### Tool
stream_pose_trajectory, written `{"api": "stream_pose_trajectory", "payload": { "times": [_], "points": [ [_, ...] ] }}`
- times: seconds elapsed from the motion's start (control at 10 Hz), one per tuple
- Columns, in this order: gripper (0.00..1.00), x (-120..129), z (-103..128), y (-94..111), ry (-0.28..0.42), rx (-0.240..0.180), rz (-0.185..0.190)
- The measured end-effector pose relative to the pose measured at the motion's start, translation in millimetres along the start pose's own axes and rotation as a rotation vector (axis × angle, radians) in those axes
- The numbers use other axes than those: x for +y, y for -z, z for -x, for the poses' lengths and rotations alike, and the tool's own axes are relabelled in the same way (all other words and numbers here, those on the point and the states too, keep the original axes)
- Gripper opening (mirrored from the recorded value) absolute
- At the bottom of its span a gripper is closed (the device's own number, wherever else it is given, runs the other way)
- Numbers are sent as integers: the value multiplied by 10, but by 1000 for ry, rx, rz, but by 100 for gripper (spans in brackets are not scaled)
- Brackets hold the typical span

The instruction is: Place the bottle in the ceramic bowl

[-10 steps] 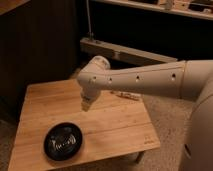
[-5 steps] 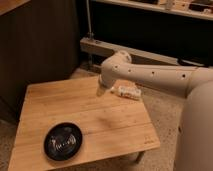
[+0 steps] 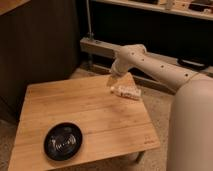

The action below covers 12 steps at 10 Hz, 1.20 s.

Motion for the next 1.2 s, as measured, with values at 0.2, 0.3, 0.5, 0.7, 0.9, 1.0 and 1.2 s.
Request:
{"api": "stream_pose_trajectory", "payload": {
  "times": [0.2, 0.3, 0.5, 0.7, 0.9, 1.0, 1.2],
  "points": [
    [65, -53, -42, -2, 23, -5, 6],
    [65, -59, -46, 1, 24, -6, 6],
    [65, -52, -45, -5, 25, -5, 7],
    [65, -25, -138, -51, 13, 36, -5],
    [65, 68, -470, -131, -7, 98, -12],
    [65, 127, -668, -144, -18, 126, -15],
    [65, 172, -864, -164, -30, 148, -17]
  ]
}}
